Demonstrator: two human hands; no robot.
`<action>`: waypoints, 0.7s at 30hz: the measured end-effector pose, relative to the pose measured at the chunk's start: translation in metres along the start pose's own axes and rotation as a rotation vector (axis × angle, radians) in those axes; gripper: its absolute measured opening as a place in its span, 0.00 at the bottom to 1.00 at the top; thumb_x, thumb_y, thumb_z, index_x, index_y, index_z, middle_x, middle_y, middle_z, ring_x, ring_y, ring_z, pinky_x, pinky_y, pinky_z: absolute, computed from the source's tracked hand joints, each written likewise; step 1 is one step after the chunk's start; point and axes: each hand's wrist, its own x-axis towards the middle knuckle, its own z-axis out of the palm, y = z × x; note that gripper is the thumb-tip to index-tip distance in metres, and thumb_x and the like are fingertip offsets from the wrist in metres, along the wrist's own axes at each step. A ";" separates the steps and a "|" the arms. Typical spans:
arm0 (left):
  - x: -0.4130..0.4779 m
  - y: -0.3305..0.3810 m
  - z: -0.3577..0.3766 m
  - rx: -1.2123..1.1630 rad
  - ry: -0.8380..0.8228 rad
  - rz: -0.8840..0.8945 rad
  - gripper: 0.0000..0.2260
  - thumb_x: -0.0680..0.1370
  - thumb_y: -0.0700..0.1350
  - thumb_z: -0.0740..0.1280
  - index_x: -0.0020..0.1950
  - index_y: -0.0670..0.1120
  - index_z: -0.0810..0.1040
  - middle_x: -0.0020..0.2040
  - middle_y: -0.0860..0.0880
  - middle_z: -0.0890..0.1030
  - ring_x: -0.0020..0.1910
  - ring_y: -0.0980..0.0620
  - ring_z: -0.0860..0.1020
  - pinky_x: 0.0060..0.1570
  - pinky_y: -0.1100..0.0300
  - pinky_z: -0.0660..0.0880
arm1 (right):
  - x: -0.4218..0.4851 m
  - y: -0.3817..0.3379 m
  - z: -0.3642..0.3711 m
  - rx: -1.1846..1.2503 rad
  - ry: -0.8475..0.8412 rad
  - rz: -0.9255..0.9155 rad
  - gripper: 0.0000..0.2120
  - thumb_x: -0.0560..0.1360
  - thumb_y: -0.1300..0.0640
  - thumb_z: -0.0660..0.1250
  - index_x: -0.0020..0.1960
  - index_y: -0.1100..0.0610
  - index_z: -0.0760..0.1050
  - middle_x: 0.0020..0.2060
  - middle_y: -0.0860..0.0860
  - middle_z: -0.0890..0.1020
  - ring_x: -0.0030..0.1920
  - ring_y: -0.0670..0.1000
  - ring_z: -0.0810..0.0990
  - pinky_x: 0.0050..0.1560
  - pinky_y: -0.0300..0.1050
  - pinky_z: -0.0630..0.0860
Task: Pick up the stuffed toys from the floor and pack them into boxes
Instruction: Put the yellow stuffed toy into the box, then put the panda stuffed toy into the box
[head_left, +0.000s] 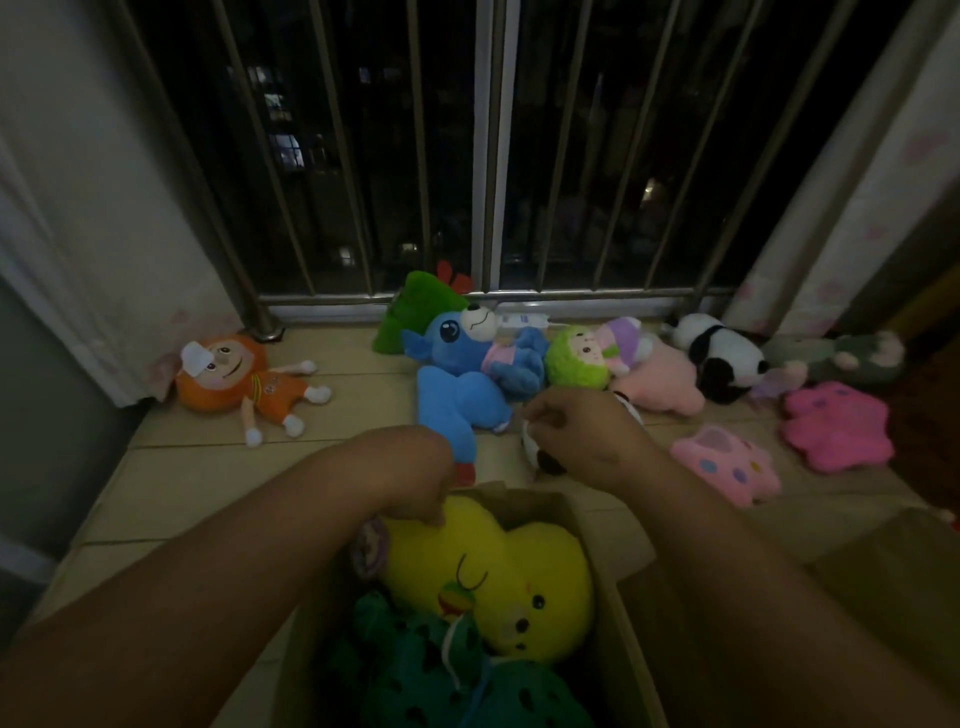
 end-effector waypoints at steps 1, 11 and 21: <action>-0.001 -0.002 -0.002 -0.069 0.110 -0.016 0.16 0.77 0.55 0.64 0.61 0.49 0.79 0.57 0.48 0.79 0.54 0.50 0.76 0.52 0.56 0.74 | -0.001 0.001 -0.001 0.048 0.040 0.008 0.11 0.76 0.54 0.65 0.58 0.50 0.78 0.52 0.46 0.82 0.49 0.44 0.77 0.38 0.27 0.66; -0.044 0.019 -0.080 -0.989 0.700 -0.173 0.16 0.75 0.51 0.69 0.62 0.55 0.76 0.60 0.53 0.78 0.56 0.56 0.76 0.55 0.53 0.76 | -0.035 -0.050 -0.082 0.275 0.155 0.128 0.15 0.75 0.54 0.67 0.61 0.52 0.77 0.53 0.48 0.82 0.52 0.46 0.79 0.56 0.44 0.76; -0.124 0.059 -0.208 -1.087 0.588 -0.149 0.21 0.73 0.52 0.71 0.65 0.56 0.71 0.65 0.54 0.71 0.63 0.56 0.70 0.59 0.51 0.73 | -0.090 -0.107 -0.236 0.315 0.168 0.308 0.16 0.74 0.56 0.69 0.61 0.52 0.77 0.52 0.46 0.79 0.49 0.45 0.78 0.50 0.38 0.72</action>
